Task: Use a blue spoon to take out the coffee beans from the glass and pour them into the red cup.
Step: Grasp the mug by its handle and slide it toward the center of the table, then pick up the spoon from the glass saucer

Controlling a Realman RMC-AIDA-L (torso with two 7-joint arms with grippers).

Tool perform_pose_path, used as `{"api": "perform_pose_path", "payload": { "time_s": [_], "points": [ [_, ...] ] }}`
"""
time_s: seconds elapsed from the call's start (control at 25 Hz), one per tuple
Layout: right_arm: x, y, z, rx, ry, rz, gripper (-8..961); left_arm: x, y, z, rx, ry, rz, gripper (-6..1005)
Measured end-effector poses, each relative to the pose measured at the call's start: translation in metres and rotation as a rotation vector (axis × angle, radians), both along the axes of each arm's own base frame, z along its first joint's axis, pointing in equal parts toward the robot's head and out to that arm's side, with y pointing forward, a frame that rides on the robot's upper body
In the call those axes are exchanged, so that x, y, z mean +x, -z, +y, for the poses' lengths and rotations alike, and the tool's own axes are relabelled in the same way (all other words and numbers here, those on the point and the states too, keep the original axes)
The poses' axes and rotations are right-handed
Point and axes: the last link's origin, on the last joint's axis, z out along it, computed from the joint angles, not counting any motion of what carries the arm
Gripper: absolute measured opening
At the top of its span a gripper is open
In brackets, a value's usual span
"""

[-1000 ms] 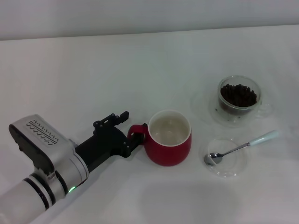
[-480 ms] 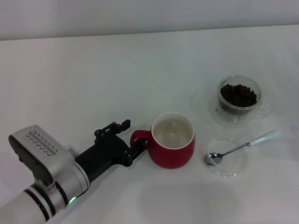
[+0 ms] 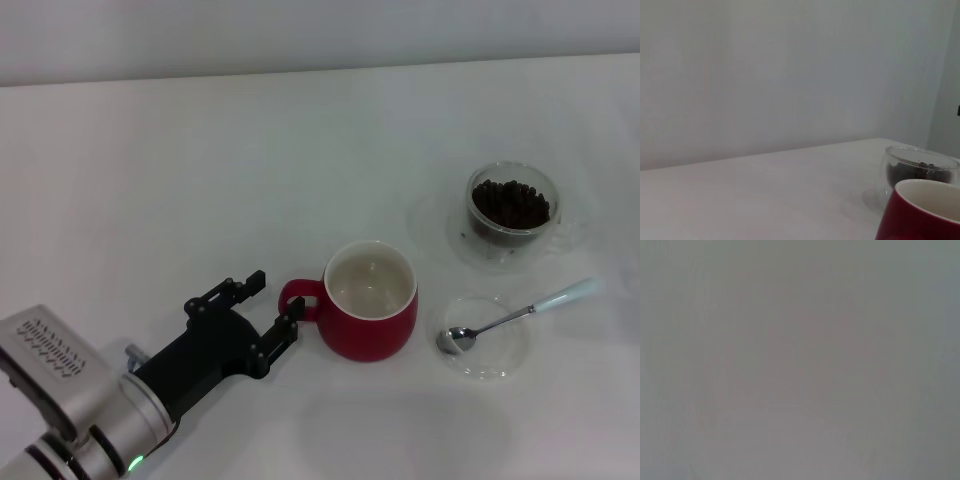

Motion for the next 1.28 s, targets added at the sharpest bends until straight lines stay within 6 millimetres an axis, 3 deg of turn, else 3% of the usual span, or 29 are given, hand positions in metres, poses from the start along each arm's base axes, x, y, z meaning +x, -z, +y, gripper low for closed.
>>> {"api": "perform_pose_path", "payload": {
  "time_s": [0.8,1.28],
  "points": [
    [0.000,0.001,-0.006,0.009,-0.011,0.003,872,-0.019,-0.025,-0.023,0.077,0.037,-0.072,578],
    [-0.002,0.004,-0.008,0.005,-0.030,0.045,872,-0.054,-0.067,-0.016,0.286,-0.079,-0.079,577]
  ]
}}
